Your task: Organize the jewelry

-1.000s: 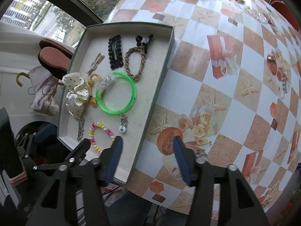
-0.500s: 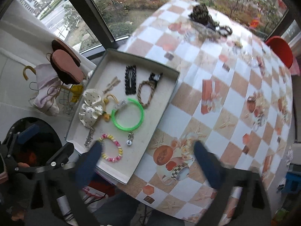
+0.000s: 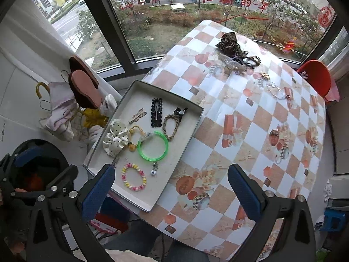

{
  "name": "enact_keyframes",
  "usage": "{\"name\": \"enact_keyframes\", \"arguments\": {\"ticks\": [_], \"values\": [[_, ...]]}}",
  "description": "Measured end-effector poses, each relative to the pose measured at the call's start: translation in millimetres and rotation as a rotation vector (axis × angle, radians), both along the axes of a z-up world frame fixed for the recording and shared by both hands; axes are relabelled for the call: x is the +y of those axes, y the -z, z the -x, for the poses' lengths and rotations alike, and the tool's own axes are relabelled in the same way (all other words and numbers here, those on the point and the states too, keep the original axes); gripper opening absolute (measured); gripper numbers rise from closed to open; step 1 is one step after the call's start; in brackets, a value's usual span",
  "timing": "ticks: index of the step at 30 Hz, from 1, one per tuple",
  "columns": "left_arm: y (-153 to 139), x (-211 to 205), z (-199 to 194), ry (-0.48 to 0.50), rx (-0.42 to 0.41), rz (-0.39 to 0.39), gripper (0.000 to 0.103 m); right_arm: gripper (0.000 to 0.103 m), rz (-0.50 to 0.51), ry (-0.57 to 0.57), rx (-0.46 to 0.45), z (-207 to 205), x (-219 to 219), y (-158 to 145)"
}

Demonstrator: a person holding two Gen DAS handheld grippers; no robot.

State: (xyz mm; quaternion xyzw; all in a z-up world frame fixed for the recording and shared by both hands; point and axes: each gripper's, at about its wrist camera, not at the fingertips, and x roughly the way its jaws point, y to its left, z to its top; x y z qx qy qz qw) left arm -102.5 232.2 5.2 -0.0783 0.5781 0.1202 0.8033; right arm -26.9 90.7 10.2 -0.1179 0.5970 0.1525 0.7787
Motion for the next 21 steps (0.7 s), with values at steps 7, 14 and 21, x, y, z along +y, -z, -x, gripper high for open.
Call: {"name": "enact_keyframes", "arguments": {"ticks": [7, 14, 21], "values": [[-11.3, -1.1, 4.3, 0.007, -0.015, -0.02, 0.103, 0.103, 0.003, 0.01, -0.004, 2.2, -1.4, -2.7], [-14.3, -1.7, 5.5, 0.011, -0.019, -0.026, 0.103, 0.103, 0.001, 0.014, -0.014, 5.3, 2.9, -5.5], [-14.4, -3.2, 6.0, 0.006, -0.019, -0.026, 0.103, 0.103, 0.001, 0.014, -0.015, 5.5, 3.2, -5.4]]}}
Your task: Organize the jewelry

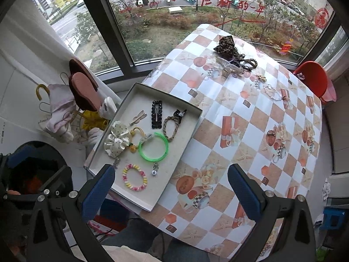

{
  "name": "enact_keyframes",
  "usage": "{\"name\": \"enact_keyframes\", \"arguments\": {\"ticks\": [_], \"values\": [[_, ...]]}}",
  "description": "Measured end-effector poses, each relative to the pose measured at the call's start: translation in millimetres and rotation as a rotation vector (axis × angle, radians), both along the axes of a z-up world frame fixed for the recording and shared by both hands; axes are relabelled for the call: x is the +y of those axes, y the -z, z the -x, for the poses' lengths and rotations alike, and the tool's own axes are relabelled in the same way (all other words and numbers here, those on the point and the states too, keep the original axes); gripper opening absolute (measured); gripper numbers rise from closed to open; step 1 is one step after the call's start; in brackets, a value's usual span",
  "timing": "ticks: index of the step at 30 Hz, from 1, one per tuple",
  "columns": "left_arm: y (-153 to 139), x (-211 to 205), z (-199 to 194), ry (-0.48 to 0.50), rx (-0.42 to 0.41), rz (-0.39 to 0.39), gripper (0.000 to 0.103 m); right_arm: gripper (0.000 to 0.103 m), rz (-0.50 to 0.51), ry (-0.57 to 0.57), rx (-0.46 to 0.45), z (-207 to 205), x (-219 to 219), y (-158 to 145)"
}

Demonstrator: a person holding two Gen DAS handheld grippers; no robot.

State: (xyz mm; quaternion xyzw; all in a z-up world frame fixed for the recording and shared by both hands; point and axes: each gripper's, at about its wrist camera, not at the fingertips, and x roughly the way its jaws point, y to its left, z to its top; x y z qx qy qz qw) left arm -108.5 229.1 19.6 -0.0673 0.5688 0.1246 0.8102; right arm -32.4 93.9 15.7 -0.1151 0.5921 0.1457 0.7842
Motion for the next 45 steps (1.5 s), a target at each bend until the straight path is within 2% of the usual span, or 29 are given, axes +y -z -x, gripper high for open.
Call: {"name": "enact_keyframes", "arguments": {"ticks": [45], "values": [[0.2, -3.1, -4.8, 0.001, 0.003, -0.003, 0.103, 0.103, -0.001, 0.005, 0.003, -3.0, 1.2, 1.2]]}}
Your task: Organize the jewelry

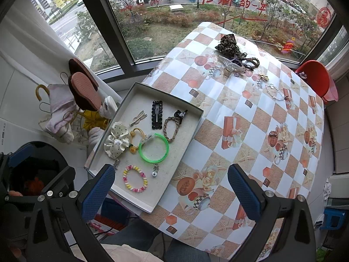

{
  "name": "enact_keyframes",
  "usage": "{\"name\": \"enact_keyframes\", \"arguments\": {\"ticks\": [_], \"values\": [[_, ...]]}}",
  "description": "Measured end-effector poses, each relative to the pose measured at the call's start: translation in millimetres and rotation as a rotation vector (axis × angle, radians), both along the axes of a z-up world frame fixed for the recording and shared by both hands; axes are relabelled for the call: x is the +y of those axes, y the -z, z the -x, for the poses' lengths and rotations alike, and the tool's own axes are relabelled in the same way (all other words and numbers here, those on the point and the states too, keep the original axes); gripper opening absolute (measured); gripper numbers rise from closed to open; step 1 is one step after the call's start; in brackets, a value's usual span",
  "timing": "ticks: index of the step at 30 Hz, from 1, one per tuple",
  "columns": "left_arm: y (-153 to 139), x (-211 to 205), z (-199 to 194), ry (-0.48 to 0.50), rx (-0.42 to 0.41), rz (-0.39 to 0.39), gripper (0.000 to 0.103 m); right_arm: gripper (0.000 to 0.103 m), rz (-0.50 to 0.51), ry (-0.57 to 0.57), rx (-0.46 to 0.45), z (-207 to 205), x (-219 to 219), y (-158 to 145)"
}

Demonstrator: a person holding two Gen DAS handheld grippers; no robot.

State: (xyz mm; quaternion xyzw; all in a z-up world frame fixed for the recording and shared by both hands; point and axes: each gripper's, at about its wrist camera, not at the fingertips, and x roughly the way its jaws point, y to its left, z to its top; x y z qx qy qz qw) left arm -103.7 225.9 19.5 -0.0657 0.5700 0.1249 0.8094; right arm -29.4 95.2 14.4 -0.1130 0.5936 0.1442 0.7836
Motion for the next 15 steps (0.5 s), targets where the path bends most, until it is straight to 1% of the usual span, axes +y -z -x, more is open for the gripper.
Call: {"name": "enact_keyframes", "arguments": {"ticks": [15], "values": [[-0.6, -0.6, -0.3, 0.0, -0.001, -0.001, 0.103, 0.103, 0.0, 0.0, 0.001, 0.2, -0.2, -0.1]]}}
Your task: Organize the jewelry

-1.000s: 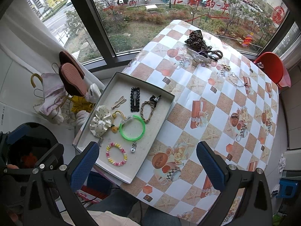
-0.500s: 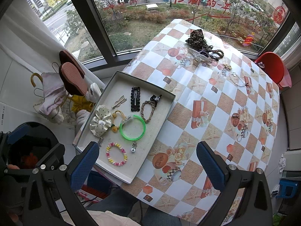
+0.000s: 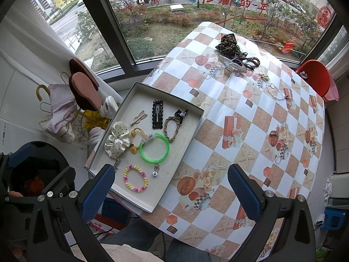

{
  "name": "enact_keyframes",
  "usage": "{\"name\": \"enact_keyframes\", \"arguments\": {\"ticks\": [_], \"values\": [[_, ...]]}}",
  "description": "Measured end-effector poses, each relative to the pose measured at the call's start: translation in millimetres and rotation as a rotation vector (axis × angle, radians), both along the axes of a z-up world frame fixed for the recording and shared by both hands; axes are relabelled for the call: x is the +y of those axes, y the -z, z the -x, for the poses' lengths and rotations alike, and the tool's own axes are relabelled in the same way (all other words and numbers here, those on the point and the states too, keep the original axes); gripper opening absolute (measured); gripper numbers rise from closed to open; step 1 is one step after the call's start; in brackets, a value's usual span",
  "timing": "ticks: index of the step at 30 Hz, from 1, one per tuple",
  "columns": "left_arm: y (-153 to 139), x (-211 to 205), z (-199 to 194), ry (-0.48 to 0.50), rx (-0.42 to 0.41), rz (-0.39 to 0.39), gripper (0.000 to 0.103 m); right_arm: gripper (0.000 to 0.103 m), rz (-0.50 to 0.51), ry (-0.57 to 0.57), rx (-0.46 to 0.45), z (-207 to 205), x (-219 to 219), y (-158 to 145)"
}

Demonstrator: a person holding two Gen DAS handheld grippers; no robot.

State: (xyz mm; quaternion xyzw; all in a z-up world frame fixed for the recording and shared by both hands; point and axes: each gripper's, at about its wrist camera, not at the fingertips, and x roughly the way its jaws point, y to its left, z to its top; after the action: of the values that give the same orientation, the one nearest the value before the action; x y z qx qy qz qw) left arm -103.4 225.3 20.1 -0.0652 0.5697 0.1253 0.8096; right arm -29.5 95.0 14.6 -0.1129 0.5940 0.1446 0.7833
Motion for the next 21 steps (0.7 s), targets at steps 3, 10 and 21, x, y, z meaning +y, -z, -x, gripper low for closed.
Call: {"name": "enact_keyframes", "arguments": {"ticks": [3, 10, 21], "values": [[-0.1, 0.0, 0.2, 0.001, 0.0, 0.0, 0.103, 0.103, -0.001, 0.001, 0.001, -0.6, -0.4, -0.1], [-0.1, 0.1, 0.5, 0.002, 0.0, -0.001, 0.103, 0.103, 0.0, 0.0, 0.0, 0.0, -0.2, -0.2], [0.8, 1.4, 0.1, 0.002, 0.003, 0.001, 0.103, 0.103, -0.001, 0.002, 0.002, 0.2, 0.0, -0.6]]}}
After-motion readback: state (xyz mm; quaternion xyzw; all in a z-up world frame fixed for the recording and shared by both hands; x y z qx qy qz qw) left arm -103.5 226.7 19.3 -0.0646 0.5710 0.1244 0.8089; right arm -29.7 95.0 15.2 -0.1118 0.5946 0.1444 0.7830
